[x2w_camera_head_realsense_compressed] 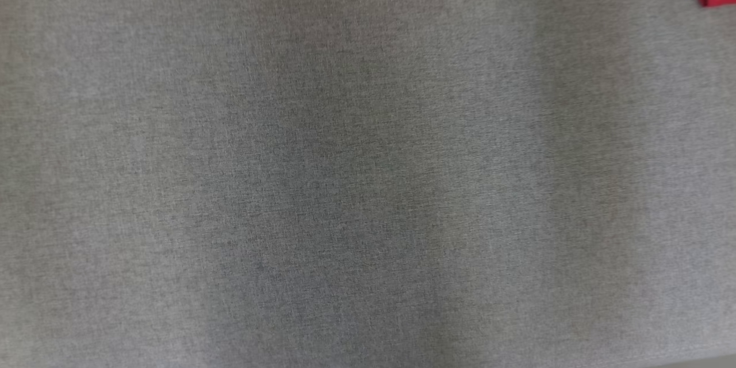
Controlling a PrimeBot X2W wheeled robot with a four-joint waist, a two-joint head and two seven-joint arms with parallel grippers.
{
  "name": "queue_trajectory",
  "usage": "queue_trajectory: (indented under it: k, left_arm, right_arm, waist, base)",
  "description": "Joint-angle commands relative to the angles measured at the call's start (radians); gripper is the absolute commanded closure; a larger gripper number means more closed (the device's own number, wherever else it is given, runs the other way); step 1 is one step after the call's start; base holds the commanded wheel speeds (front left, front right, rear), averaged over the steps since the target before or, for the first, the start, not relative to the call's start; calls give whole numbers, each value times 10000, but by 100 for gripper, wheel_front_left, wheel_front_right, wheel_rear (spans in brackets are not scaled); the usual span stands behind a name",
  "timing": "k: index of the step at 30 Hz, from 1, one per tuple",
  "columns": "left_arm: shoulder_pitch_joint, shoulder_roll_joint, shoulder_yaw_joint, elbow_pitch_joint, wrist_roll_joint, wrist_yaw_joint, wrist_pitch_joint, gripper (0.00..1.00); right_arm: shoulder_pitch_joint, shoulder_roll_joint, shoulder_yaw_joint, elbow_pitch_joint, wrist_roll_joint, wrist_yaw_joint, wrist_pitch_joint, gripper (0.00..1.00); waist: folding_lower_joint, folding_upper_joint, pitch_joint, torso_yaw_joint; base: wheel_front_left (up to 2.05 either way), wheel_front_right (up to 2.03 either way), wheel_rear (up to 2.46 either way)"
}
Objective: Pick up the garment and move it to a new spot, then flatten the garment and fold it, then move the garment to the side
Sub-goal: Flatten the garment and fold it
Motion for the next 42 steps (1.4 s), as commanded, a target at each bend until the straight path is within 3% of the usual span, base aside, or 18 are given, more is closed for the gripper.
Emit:
queue_trajectory:
  k: [1,10,20,25,30,35,38,39,42]
  left_arm:
    - [-366,34,-222,184,-27,29,-119,100]
    - [-1934,-405,-920,1276,-754,29,-940,100]
    - [-1380,-186,-1773,1565,-1658,29,-1397,100]
    - [-459,-32,-1961,984,-2483,29,-2191,100]
    - [1945,343,-2013,-382,-3051,27,-2832,100]
    - [5254,556,-570,-2394,-3161,325,-2924,100]
    - [7700,170,495,-3701,-2800,763,-2911,100]
    - [9231,-92,978,-4425,-2479,1005,-2912,100]
    - [11386,-559,1605,-5305,-2027,1262,-2914,100]
  right_arm:
    - [-422,167,-6,249,-210,-24,-184,100]
    - [-2025,321,95,1839,-894,-25,-1200,100]
    - [-2216,162,636,2530,-768,-25,-1540,100]
    - [-1331,418,1342,2036,-104,-25,-1574,100]
    - [1294,-201,2725,-15,1433,-25,-1610,100]
    - [4951,-1700,3439,-2730,3063,-25,-1461,100]
    - [7390,-2711,3202,-4082,3648,-25,-1504,100]
    - [9051,-3035,2966,-4772,3849,-25,-1584,100]
    - [11219,-3232,2432,-5613,4120,-25,-1575,100]
  waist:
    - [-4,-4,178,56]
    - [-4,-4,238,244]
    - [-4,-4,491,216]
    - [-4,-4,331,201]
    - [-4,-4,-406,271]
    - [-4,-4,-1340,370]
    - [-4,-4,-1859,531]
    - [-4,-4,-2173,572]
    - [-4,-4,-2596,597]
  base:
    - [0,0,0]
    - [0,0,0]
    - [0,0,0]
    - [0,0,0]
    - [0,0,0]
    - [0,0,0]
    - [0,0,0]
    - [0,0,0]
    - [0,0,0]
